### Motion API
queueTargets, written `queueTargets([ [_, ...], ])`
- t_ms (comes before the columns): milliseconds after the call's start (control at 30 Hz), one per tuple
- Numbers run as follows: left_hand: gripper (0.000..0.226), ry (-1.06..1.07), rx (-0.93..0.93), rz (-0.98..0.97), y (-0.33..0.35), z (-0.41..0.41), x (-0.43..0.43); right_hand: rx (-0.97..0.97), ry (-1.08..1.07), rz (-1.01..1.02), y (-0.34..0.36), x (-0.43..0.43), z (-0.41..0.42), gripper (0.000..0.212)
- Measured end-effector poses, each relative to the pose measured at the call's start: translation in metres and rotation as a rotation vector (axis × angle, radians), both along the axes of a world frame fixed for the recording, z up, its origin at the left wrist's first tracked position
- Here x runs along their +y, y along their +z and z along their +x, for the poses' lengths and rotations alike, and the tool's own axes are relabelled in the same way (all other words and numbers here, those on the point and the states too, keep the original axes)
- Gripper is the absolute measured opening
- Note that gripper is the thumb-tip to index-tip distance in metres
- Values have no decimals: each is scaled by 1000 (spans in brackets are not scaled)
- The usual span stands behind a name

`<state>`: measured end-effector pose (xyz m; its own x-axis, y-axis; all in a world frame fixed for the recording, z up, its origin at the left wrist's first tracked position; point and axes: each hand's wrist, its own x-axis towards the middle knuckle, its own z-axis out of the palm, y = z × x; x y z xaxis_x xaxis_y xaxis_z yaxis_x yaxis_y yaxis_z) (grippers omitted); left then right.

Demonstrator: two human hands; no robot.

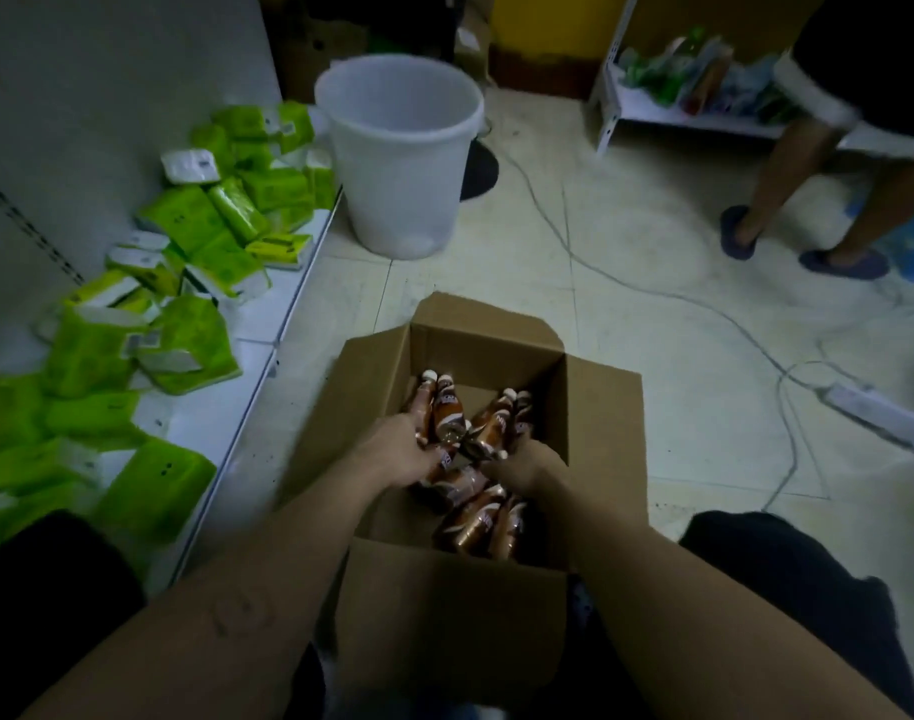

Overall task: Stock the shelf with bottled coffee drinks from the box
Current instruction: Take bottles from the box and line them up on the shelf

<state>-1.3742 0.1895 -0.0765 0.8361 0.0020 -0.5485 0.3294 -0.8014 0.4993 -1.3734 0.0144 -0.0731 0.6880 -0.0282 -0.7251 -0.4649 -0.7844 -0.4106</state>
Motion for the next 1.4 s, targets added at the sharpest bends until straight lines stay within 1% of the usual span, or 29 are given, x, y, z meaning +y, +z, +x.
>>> queueTargets([
  [67, 66, -6, 65, -42, -26, 12, -5, 82, -8, 0, -26, 9, 10, 47],
  [167, 48, -16, 123, -36, -72, 24, -10, 115, 29, -20, -68, 24, 30, 37],
  [233, 45, -4, 171, -50, -103, 33, -12, 123, 20, -17, -99, 31, 40, 29],
  [333, 48, 25, 182, -23, -150, 46, -13, 182, -76, 109, -142, 36, 49, 28],
  [367, 50, 53, 192, -16, -163, 51, -14, 208, -132, 147, -154, 36, 52, 26],
  [467, 54, 153, 240, -39, -197, 61, -15, 289, -400, 240, -176, 37, 60, 17],
  [500, 57, 164, 257, -51, -205, 62, -16, 310, -470, 264, -179, 37, 65, 17],
  [600, 82, 193, 322, -90, -227, 61, -17, 465, -697, 484, -189, 40, 81, 25],
  [633, 88, 199, 328, -87, -235, 58, -19, 493, -745, 513, -194, 42, 82, 28],
  [667, 91, 199, 318, -64, -241, 57, -22, 497, -760, 500, -201, 44, 79, 29],
  [733, 85, 202, 263, -5, -252, 55, -26, 406, -677, 331, -222, 48, 64, 37],
  [767, 79, 211, 233, 12, -255, 56, -26, 353, -646, 222, -230, 50, 54, 44],
  [800, 74, 215, 204, 19, -257, 58, -24, 305, -674, 148, -238, 52, 47, 55],
  [833, 73, 208, 182, 22, -258, 60, -22, 288, -748, 126, -242, 52, 43, 68],
  [867, 74, 192, 178, 33, -258, 61, -21, 304, -823, 145, -245, 51, 44, 75],
  [900, 74, 169, 181, 58, -257, 62, -20, 333, -869, 186, -245, 49, 47, 77],
  [933, 75, 143, 191, 95, -255, 64, -20, 357, -889, 220, -245, 47, 51, 75],
  [1000, 77, 116, 267, 166, -245, 66, -24, 374, -844, 212, -241, 43, 55, 68],
  [1067, 79, 130, 362, 184, -232, 68, -27, 378, -772, 202, -227, 37, 54, 52],
  [1100, 74, 157, 393, 153, -223, 66, -26, 409, -749, 228, -220, 35, 51, 42],
  [1133, 64, 193, 412, 98, -213, 64, -25, 452, -736, 269, -210, 33, 49, 34],
  [1167, 50, 228, 427, 33, -201, 62, -22, 479, -727, 311, -199, 31, 47, 31],
  [1200, 36, 263, 433, -31, -188, 59, -19, 472, -722, 341, -186, 30, 44, 33],
  [1233, 25, 284, 438, -91, -173, 55, -16, 440, -718, 349, -173, 30, 42, 39],
  [1300, 21, 312, 426, -189, -141, 48, -7, 327, -708, 338, -141, 30, 35, 54],
  [1333, 22, 334, 402, -248, -123, 45, -3, 263, -713, 361, -123, 29, 31, 58],
  [1400, 39, 378, 355, -371, -80, 39, 4, 154, -722, 460, -85, 25, 22, 53],
])
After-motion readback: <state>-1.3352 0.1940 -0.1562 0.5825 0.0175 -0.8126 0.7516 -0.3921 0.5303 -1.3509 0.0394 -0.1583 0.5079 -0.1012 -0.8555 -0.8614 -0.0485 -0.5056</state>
